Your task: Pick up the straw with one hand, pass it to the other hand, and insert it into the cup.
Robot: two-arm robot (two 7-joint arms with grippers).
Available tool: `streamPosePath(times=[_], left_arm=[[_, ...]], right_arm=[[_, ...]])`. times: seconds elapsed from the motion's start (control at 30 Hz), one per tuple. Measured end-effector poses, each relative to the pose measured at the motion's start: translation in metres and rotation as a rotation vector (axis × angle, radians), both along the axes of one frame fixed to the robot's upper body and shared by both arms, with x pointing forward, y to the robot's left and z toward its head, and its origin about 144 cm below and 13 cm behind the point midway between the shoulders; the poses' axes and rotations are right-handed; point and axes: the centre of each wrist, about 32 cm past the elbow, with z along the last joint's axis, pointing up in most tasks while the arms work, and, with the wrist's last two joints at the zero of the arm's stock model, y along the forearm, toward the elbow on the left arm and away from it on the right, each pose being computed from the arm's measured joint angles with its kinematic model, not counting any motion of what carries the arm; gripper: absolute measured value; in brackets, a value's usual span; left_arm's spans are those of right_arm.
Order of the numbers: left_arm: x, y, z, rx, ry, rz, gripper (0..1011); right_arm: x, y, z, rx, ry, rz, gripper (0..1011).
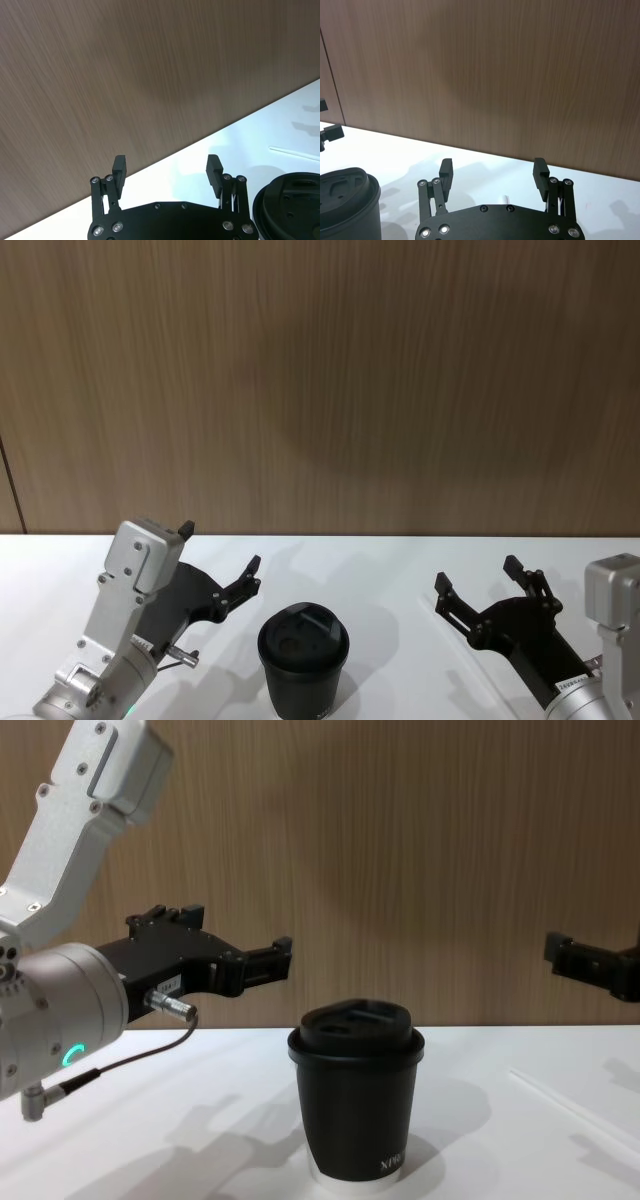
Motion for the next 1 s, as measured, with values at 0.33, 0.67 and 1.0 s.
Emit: streamPosePath(times=[0.33, 0.67, 1.0], left_arm=[[0.0000, 0.0000, 0.0000, 0.000, 0.000, 0.000, 1003], [0.0000, 0.0000, 0.0000, 0.000, 0.000, 0.000, 1003], [0.0000, 0.0000, 0.0000, 0.000, 0.000, 0.000, 1003]], right_arm=[[0.0000, 0.0000, 0.0000, 0.000, 0.000, 0.000, 1001], [0.0000, 0.0000, 0.0000, 0.000, 0.000, 0.000, 1001], [0.0000, 0.0000, 0.0000, 0.000, 0.000, 0.000, 1001]])
